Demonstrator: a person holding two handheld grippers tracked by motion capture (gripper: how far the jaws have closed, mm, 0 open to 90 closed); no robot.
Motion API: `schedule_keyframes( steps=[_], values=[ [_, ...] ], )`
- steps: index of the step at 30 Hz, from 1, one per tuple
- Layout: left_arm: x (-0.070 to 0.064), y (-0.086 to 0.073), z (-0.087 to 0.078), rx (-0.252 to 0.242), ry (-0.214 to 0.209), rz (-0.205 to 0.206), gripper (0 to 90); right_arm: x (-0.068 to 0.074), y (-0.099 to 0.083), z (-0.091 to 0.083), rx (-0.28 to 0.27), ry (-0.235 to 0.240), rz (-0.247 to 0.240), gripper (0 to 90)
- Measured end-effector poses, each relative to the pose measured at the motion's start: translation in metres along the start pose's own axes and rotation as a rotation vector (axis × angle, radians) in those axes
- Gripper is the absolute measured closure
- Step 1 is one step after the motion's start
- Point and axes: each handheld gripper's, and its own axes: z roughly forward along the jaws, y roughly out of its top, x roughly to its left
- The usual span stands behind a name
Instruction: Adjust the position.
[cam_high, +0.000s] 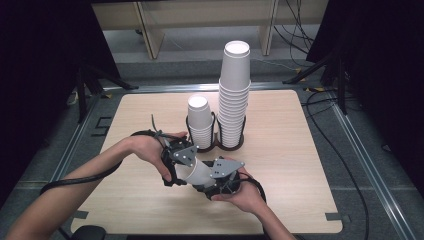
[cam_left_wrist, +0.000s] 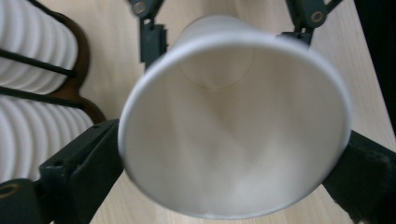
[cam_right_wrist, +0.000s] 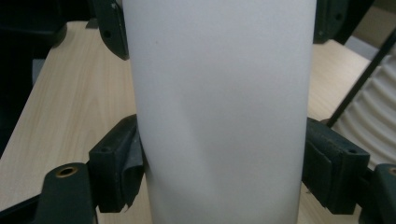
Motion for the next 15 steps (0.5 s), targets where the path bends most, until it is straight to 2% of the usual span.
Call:
schedule_keyframes(
  steps=[1,2,3,4,5,6,7,9,10,11,13,14,15],
  values=[
    [0.001,-0.005,-0.002,-0.037,0.019,-0.032,3.0,0.001,-0.003,-0.003,-0.022,-0.016,0.028,22.9],
    [0.001,-0.005,-0.002,-0.037,0.019,-0.032,2.9,0.001,-0.003,-0.003,-0.022,-0.016,0.028,22.9],
    [0.001,-0.008,-0.002,-0.059,0.028,-0.050,2.9,0.002,-0.004,-0.005,-0.025,-0.017,0.057,22.9],
    [0.001,-0.014,-0.003,-0.119,0.050,-0.097,2.7,0.001,-0.006,-0.008,-0.060,-0.037,0.058,22.7],
    [0.001,-0.017,-0.003,-0.149,0.056,-0.124,2.8,0.002,-0.008,-0.010,-0.076,-0.042,0.084,22.6],
    [0.001,-0.017,-0.003,-0.149,0.056,-0.124,2.8,0.002,-0.008,-0.010,-0.076,-0.042,0.084,22.6],
    [0.000,-0.024,-0.004,-0.206,0.077,-0.167,2.6,0.000,-0.010,-0.014,-0.108,-0.071,0.095,22.5],
    [0.001,-0.028,-0.006,-0.217,0.079,-0.174,2.6,-0.002,-0.012,-0.015,-0.121,-0.081,0.100,22.4],
    [-0.001,-0.031,-0.005,-0.258,0.100,-0.202,2.4,-0.001,-0.014,-0.016,-0.141,-0.102,0.126,22.4],
    [-0.003,-0.038,-0.003,-0.339,0.133,-0.266,1.8,-0.004,-0.017,-0.019,-0.179,-0.125,0.154,22.4],
    [-0.005,-0.043,-0.001,-0.415,0.150,-0.319,2.2,-0.005,-0.020,-0.021,-0.207,-0.148,0.209,22.4],
    [-0.005,-0.043,-0.001,-0.415,0.150,-0.319,2.1,-0.005,-0.021,-0.023,-0.210,-0.159,0.240,22.4],
    [-0.007,-0.045,0.000,-0.434,0.162,-0.341,2.1,-0.005,-0.021,-0.023,-0.210,-0.159,0.240,22.4]
  ],
)
